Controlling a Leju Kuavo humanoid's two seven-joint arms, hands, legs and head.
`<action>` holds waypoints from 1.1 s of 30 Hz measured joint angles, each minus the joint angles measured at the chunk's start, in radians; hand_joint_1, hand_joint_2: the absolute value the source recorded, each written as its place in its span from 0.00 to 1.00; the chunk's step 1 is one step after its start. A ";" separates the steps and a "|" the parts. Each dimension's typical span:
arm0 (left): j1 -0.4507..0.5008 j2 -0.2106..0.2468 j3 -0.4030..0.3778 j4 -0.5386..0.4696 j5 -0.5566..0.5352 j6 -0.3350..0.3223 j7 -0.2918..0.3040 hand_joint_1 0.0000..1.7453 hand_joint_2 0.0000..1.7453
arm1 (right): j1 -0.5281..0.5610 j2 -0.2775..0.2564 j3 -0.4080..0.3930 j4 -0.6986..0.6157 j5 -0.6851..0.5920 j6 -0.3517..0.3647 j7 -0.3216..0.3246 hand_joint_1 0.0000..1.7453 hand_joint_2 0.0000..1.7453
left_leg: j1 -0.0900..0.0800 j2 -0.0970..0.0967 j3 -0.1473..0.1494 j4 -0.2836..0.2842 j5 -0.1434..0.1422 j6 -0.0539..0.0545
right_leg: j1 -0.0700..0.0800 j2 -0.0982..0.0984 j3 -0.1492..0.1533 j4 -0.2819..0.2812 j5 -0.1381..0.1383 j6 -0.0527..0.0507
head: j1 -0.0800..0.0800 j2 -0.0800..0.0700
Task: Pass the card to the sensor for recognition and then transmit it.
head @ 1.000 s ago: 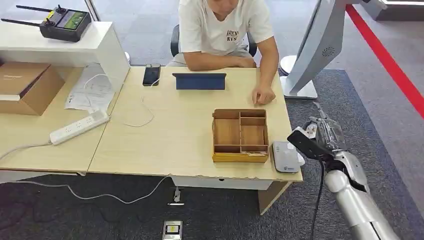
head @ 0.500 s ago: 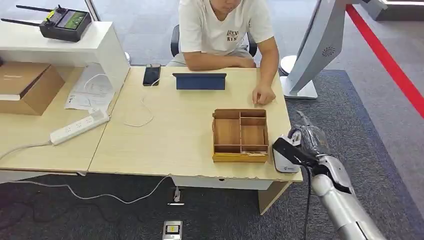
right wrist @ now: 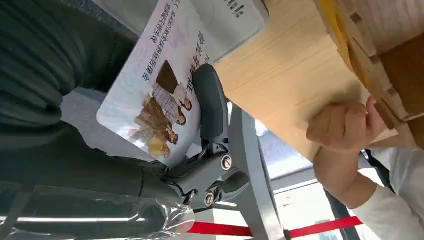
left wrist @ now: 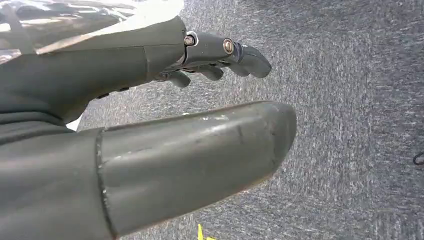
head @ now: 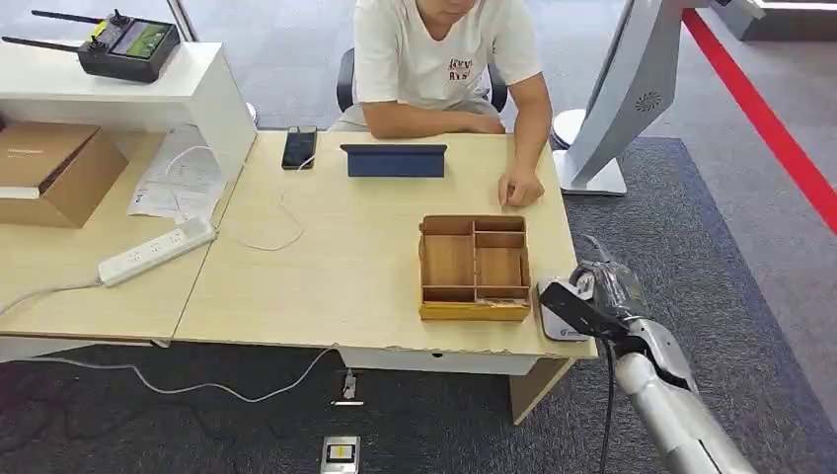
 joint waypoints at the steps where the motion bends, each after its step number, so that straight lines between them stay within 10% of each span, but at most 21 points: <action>1: 0.000 0.000 0.000 0.000 0.000 0.000 0.001 0.00 0.00 | 0.000 0.000 0.000 0.007 -0.002 -0.001 -0.001 1.00 1.00 | 0.000 0.000 0.000 0.000 0.000 0.000 | 0.000 0.000 0.000 0.000 0.000 0.000 | 0.000 0.000; 33: 0.000 -0.001 0.014 0.000 -0.012 0.001 -0.001 0.00 0.00 | 0.006 -0.023 0.000 0.096 -0.009 -0.014 -0.010 1.00 1.00 | 0.000 0.000 0.001 0.000 0.000 0.000 | 0.000 0.000 0.000 0.000 0.000 0.000 | 0.000 0.000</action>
